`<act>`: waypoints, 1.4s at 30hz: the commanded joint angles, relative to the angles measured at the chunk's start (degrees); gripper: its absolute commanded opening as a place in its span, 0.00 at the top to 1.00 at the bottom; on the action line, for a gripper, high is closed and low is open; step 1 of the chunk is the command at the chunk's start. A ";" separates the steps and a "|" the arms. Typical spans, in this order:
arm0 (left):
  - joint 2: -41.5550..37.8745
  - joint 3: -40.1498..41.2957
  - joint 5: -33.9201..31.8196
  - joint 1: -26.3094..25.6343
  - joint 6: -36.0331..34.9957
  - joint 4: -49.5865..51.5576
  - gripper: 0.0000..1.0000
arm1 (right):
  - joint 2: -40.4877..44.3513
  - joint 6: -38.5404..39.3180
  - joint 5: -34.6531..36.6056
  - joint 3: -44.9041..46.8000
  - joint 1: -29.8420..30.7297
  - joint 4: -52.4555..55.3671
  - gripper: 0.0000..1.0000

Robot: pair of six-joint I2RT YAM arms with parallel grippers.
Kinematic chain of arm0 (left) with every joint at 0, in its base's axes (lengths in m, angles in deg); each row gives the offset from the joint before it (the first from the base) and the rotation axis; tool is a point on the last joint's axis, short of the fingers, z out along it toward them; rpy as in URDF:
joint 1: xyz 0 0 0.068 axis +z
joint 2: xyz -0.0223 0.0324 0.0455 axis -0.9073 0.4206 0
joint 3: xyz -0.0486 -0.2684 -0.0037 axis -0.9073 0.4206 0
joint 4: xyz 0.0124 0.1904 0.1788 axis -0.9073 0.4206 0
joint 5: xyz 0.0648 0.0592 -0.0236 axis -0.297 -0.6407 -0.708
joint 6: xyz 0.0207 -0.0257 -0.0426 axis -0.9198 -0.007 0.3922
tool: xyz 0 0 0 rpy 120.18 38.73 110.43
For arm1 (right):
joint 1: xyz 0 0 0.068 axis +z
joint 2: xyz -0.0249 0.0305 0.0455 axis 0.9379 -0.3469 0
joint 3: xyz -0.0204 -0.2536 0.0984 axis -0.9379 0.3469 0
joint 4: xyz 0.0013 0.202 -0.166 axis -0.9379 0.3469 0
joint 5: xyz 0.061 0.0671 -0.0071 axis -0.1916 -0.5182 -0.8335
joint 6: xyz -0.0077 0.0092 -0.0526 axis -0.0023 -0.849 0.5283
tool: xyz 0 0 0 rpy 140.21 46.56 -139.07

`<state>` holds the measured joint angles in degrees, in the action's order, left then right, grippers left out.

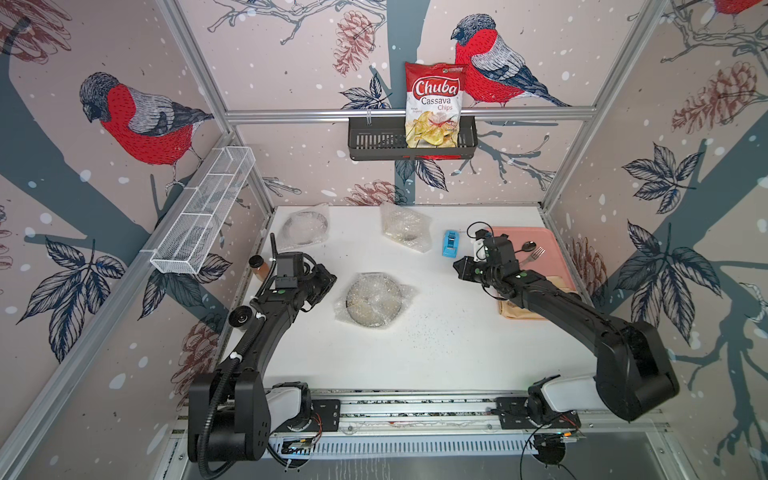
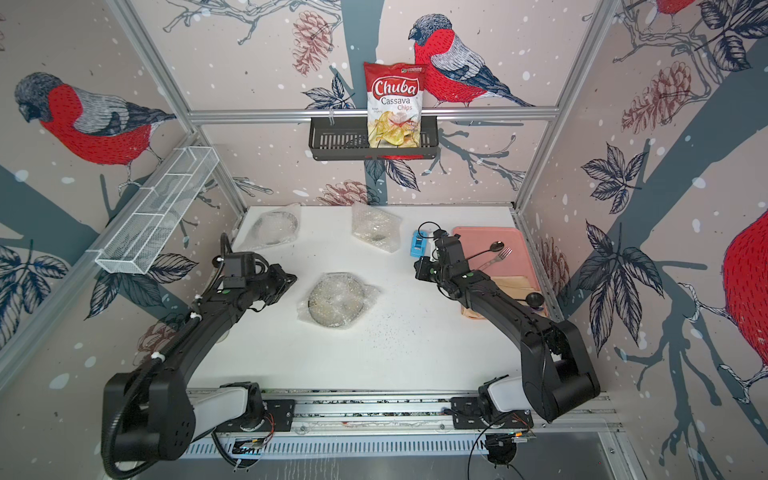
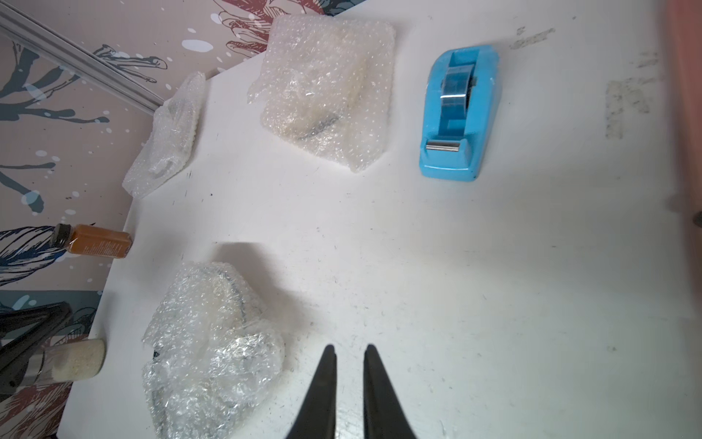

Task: Wrap dinner plates in bubble wrap
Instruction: Reset both arms

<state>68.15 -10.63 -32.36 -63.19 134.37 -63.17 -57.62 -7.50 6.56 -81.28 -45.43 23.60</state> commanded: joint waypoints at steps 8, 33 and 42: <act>-14.71 12.30 -23.76 3.15 -19.24 -13.97 0.44 | 7.46 8.47 23.20 13.09 -2.83 -17.76 0.18; -4.59 41.45 -36.03 -3.75 -36.31 -81.30 0.03 | 14.78 21.77 26.36 44.57 -15.01 -67.85 0.00; -0.14 42.07 -37.23 -3.89 -42.52 -89.67 0.03 | 9.65 20.99 22.70 41.15 -16.11 -66.49 0.00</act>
<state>66.55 30.20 -68.05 -67.11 95.32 -142.54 -47.76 12.63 31.09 -39.56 -61.56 -39.74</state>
